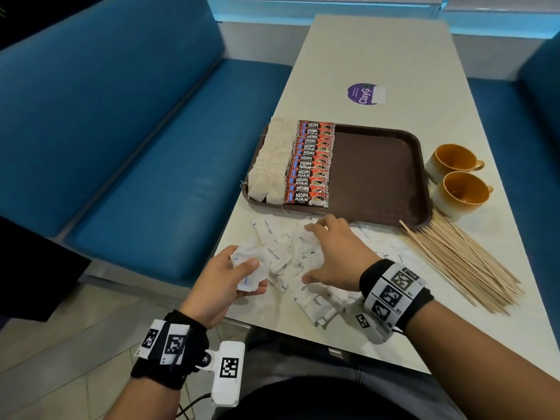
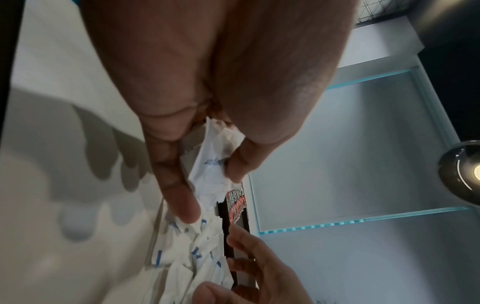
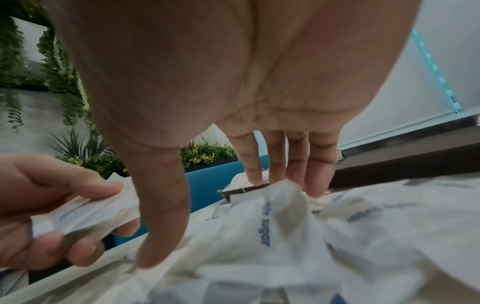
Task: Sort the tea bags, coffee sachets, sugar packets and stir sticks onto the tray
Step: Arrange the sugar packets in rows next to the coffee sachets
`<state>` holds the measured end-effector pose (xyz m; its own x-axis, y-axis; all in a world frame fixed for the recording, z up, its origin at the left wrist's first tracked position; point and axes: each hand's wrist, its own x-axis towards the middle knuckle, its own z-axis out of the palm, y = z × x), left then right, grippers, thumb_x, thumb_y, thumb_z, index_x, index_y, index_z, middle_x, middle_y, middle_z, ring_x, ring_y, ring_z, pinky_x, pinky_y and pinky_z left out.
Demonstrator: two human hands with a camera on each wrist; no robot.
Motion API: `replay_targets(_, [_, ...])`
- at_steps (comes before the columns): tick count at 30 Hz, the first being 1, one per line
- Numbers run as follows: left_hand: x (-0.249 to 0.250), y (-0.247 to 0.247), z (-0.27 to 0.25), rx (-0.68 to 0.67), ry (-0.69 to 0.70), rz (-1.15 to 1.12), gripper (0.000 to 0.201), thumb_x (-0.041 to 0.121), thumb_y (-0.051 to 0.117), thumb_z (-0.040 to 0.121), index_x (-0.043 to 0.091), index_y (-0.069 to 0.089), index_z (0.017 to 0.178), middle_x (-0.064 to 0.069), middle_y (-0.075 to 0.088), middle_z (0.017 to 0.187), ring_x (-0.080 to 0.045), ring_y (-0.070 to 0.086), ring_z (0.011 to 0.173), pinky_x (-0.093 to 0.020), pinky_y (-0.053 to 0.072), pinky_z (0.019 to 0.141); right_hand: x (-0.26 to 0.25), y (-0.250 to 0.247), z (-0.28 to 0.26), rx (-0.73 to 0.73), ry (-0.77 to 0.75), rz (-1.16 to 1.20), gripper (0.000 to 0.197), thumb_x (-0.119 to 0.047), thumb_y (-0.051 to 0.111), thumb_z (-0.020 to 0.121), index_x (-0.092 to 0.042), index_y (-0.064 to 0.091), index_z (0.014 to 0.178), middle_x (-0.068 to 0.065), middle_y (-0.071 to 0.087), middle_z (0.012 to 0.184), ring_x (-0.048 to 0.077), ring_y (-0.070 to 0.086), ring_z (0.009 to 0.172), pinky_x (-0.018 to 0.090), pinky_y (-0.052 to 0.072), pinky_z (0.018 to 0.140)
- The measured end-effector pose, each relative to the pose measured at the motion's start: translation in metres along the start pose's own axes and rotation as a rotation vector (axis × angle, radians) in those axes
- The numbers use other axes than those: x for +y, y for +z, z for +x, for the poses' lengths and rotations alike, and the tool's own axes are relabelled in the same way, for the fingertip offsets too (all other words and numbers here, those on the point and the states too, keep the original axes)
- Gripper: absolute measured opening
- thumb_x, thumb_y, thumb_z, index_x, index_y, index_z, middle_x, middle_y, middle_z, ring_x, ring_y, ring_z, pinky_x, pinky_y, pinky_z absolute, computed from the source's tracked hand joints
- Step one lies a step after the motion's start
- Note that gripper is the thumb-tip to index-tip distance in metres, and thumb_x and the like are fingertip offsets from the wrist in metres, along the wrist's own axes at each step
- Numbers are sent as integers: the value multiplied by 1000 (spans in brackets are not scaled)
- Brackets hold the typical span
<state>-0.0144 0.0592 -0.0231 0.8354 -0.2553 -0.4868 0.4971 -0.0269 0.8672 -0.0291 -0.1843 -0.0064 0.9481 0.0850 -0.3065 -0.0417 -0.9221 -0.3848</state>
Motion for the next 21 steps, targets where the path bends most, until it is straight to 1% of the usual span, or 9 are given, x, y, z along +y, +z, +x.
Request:
replay_targets(2, [0,1,0,-10,6,4,19,7,59,101,-3,60,117,-22,72,102,-34,70,83,-40,62,72,-2,-2,6,-32,-23,-56,116,-52,88,70,-19,23,160,1,32,153,23,29,139,40,40,113])
replay_targets(4, [0,3,-1,-11,7,11,18,6,59,101,-3,60,116,-22,72,100,-33,69,81,-39,62,71,-3,-4,13,-77,-35,-109,119,-50,89,70,-18,19,161,2,33,152,23,31,139,39,40,113])
replay_targets(8, [-1,5,-2,-18,5,-3,18,5,59,101,-3,60,116,-23,72,101,-35,67,82,-40,63,73,-3,-9,26,-147,-11,-100,115,-46,92,68,-19,26,159,2,39,152,24,35,140,39,40,111])
replay_targets(11, [-1,6,-2,-30,-13,-40,19,6,60,101,-2,60,118,-26,71,107,-39,69,84,-48,63,77,-2,-13,29,-157,6,-50,95,-41,92,69,-21,42,147,2,51,145,25,47,132,40,46,104])
replay_targets(13, [0,6,-3,-29,-23,-63,22,7,60,101,-3,59,121,-24,71,105,-42,70,85,-52,63,78,0,-13,28,-131,-17,-28,67,-38,91,71,-26,55,125,-2,59,126,24,55,119,38,49,93])
replay_targets(15, [1,7,-2,-40,-38,-67,25,9,60,101,-2,57,124,-22,72,110,-43,72,87,-51,64,73,6,-12,26,-116,-12,41,48,-35,91,73,-27,57,107,-6,59,111,21,58,105,36,50,84])
replay_targets(18, [1,11,3,-19,-53,-106,40,12,62,101,-1,49,137,-26,65,127,-47,73,94,-44,64,65,13,-12,24,-80,-22,159,37,-33,90,75,-28,60,97,-8,62,104,17,59,93,31,49,76])
replay_targets(19, [2,13,4,-17,-47,-114,41,12,62,101,-1,49,137,-27,64,128,-47,73,95,-43,64,65,16,-13,24,-52,-26,196,36,-34,90,75,-28,62,96,-11,62,101,14,59,91,28,47,73])
replay_targets(21, [7,21,7,-20,-21,-112,27,11,60,102,1,56,126,-26,66,124,-45,73,93,-43,64,67,22,-18,23,10,-12,274,36,-37,91,74,-26,65,97,-16,60,95,9,57,87,20,42,69])
